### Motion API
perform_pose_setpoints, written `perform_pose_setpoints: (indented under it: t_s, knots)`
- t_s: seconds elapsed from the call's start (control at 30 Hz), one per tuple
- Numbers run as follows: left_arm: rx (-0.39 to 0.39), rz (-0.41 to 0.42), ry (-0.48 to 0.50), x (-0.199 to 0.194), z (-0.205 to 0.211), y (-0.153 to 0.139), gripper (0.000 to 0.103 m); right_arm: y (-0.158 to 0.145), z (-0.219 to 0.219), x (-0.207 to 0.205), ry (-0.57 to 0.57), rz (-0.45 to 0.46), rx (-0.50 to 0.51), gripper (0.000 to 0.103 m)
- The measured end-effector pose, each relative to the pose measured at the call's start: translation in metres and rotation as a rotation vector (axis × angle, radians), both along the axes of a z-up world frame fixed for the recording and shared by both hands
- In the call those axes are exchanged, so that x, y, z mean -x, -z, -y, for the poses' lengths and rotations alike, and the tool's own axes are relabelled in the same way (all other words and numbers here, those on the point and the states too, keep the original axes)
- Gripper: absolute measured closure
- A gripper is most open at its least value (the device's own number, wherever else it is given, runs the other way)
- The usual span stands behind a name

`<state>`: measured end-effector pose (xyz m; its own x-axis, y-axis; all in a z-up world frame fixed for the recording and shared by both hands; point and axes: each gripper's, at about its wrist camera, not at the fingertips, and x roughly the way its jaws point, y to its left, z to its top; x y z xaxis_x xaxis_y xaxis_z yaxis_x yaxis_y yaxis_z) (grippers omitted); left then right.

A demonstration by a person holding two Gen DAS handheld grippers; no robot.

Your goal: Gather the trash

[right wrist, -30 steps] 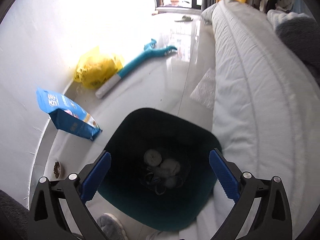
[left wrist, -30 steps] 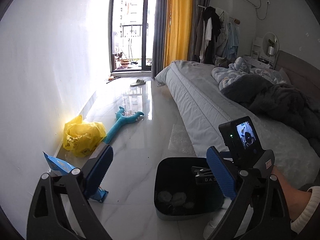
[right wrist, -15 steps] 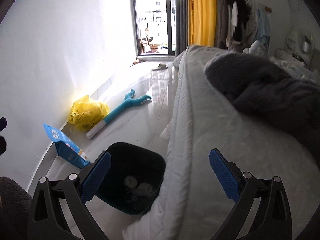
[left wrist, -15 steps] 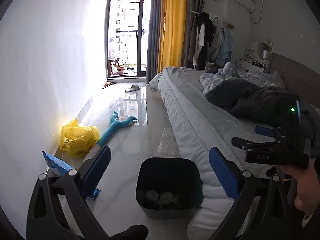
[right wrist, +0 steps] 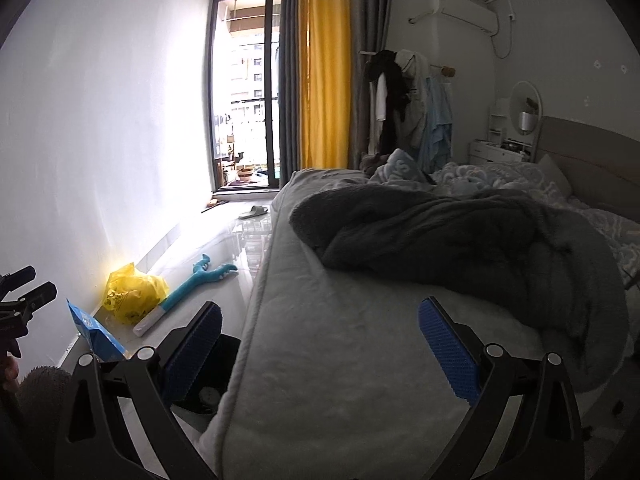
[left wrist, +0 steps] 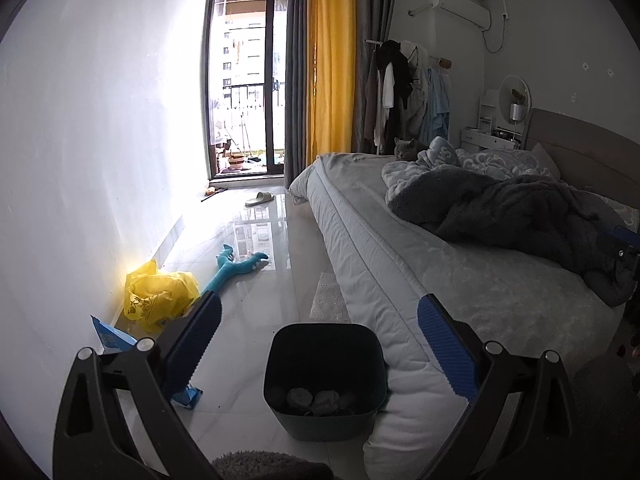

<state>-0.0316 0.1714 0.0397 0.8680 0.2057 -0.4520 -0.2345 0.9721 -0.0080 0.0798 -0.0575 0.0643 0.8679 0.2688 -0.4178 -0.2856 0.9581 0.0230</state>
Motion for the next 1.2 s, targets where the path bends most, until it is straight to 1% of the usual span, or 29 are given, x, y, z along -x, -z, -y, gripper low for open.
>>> perform_pose_setpoints:
  t_s: [0.07, 0.2, 0.27, 0.33, 0.4, 0.5, 0.67, 0.8, 0.97, 1.2]
  knots:
    - [0.007, -0.002, 0.006, -0.001, 0.005, 0.003, 0.003, 0.002, 0.024, 0.009, 0.054, -0.002, 0.003, 0.003]
    - [-0.024, -0.002, 0.000, 0.000, 0.014, 0.014, 0.003, 0.012, 0.044, 0.023, 0.063, -0.021, -0.010, 0.003]
    - [-0.025, 0.003, -0.010, 0.005, 0.014, 0.015, 0.003, 0.019, 0.043, 0.034, 0.055, -0.017, -0.007, 0.003]
    - [-0.036, 0.014, -0.006, 0.007, 0.017, 0.015, 0.003, 0.032, 0.039, 0.039, 0.011, -0.031, -0.021, 0.003]
    - [-0.040, 0.017, 0.006, 0.008, 0.019, 0.015, 0.003, 0.035, 0.034, 0.044, -0.008, -0.040, -0.001, 0.003]
    - [-0.046, 0.014, 0.023, 0.009, 0.022, 0.018, 0.003, 0.034, 0.034, 0.044, -0.048, -0.042, -0.011, 0.003]
    - [-0.070, 0.013, 0.068, 0.011, 0.028, 0.019, 0.003, 0.036, 0.040, 0.047, -0.049, -0.053, -0.042, 0.003]
    - [-0.068, 0.010, 0.098, 0.011, 0.030, 0.020, 0.003, 0.038, 0.047, 0.047, -0.052, -0.059, -0.071, 0.003]
    - [-0.060, 0.007, 0.096, 0.010, 0.031, 0.020, 0.003, 0.038, 0.043, 0.048, -0.073, -0.063, -0.061, 0.003]
    - [-0.053, 0.007, 0.093, 0.010, 0.030, 0.021, 0.003, 0.039, 0.042, 0.049, -0.072, -0.065, -0.068, 0.003]
